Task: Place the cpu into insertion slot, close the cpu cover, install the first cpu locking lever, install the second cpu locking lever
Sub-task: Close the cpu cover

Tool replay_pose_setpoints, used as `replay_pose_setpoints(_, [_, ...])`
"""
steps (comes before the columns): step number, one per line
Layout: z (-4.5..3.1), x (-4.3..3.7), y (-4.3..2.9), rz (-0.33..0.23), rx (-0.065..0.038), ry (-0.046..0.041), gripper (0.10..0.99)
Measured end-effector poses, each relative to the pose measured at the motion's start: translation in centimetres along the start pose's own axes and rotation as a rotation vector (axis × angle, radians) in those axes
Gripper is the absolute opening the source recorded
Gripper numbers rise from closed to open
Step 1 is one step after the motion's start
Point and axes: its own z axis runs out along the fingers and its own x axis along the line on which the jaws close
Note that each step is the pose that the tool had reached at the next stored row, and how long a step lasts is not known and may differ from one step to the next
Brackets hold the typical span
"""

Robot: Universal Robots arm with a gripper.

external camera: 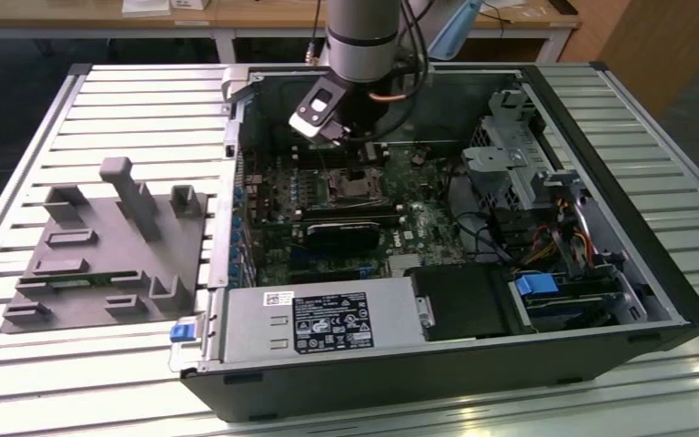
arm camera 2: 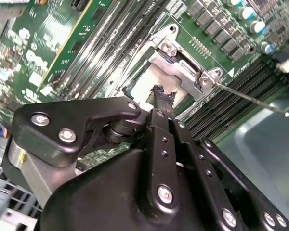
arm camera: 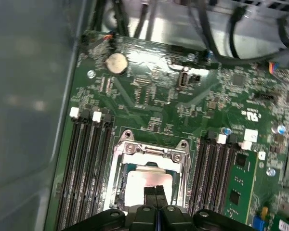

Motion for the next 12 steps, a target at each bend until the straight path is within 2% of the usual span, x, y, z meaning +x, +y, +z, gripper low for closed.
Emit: replay_pose_setpoints(12, [0.11,0.00,0.00,-0.219,-0.005,0.0063,0.106])
